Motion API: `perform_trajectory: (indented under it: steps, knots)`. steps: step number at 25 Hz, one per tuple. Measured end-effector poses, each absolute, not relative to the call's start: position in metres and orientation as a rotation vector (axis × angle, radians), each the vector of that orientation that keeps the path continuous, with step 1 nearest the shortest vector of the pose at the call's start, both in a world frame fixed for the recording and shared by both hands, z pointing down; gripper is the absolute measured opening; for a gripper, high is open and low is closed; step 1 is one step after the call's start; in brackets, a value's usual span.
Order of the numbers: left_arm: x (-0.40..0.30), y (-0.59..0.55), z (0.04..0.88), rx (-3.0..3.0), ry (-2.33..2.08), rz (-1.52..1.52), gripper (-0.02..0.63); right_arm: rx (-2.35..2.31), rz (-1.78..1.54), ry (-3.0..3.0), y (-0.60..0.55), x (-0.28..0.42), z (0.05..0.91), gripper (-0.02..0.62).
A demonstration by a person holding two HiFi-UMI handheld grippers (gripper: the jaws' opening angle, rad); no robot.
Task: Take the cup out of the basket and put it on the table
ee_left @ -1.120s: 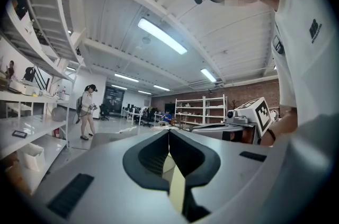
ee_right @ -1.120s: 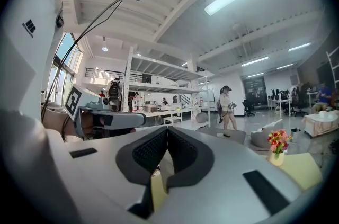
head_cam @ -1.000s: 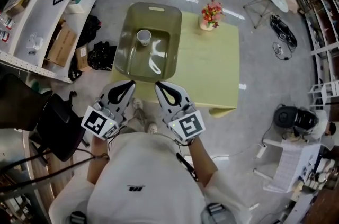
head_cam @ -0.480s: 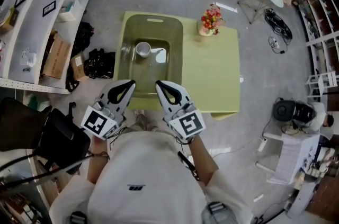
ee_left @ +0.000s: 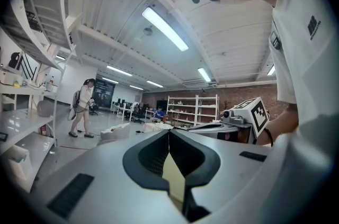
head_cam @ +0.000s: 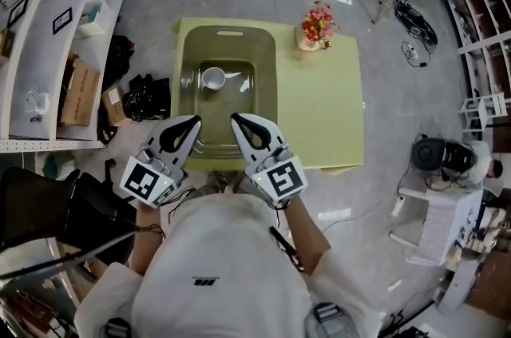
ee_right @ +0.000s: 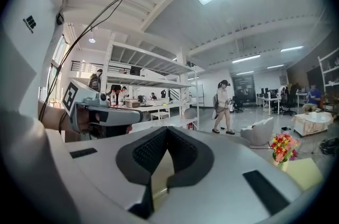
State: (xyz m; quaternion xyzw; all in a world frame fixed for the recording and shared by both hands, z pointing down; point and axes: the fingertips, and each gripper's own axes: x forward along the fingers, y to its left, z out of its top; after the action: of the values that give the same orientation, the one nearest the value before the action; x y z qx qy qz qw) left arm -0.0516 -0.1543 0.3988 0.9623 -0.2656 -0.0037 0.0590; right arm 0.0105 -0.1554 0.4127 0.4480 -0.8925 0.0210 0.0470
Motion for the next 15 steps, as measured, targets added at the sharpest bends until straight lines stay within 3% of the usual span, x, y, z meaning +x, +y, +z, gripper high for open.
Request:
perform_trajectory:
  steps: [15]
  knots:
    - [-0.034, -0.203, 0.406, 2.848, -0.974, 0.011, 0.012, 1.189, 0.096, -2.718, -0.216, 0.031, 0.434, 0.008]
